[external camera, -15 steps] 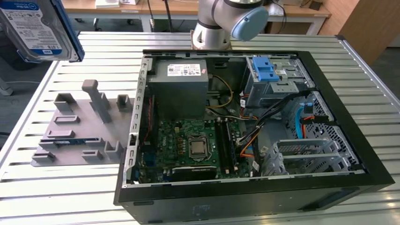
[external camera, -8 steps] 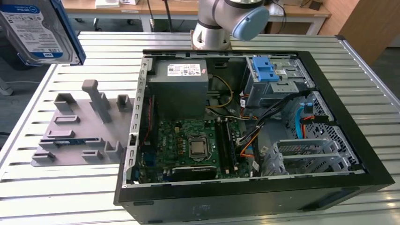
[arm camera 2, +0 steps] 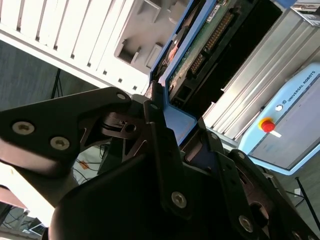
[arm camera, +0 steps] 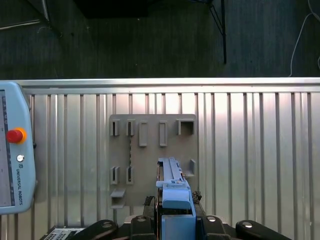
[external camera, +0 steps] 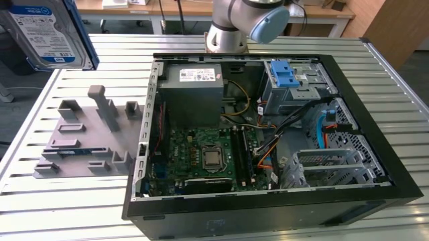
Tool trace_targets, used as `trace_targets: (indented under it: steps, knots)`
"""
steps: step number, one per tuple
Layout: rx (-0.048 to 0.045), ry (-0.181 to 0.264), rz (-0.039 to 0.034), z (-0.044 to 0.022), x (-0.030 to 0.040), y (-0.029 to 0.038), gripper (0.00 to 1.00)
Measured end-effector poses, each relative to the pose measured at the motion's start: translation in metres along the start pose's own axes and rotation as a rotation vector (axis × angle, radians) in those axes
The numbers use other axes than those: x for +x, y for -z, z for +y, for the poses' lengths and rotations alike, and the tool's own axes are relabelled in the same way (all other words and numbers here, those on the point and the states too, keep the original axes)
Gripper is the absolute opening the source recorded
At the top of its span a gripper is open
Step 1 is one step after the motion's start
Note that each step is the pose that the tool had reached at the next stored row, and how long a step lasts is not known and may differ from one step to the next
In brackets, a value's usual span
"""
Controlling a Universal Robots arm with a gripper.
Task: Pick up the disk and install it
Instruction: 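Pick up the disk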
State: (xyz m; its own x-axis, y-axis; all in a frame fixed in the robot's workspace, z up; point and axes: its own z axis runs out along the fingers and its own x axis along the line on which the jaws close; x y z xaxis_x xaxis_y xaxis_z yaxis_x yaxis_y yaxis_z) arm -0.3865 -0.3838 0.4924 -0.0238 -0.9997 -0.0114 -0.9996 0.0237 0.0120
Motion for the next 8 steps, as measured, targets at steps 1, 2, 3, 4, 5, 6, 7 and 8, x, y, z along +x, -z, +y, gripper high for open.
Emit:
trace_targets:
  steps: [1, 2, 3, 4, 5, 6, 7, 8]
  knots:
    - [0.0000, 0.000, 0.0000, -0.0013, 0.0000, 0.0000, 0.36]
    - [0.0000, 0.000, 0.0000, -0.0030, -0.0001, 0.0000, 0.36]
    - [-0.0001, 0.000, 0.0001, -0.0047, -0.0001, 0.0001, 0.36]
    - [-0.0001, 0.000, 0.0000, -0.0064, -0.0001, 0.0001, 0.36]
    - [-0.0001, 0.000, 0.0001, -0.0080, -0.0002, 0.0002, 0.36]
    - [-0.0001, 0.000, 0.0000, -0.0096, -0.0002, 0.0001, 0.36]
    - [0.0000, 0.000, 0.0000, -0.0111, -0.0003, 0.0001, 0.36]
    - [0.0000, 0.000, 0.0000, -0.0125, -0.0003, 0.0002, 0.36]
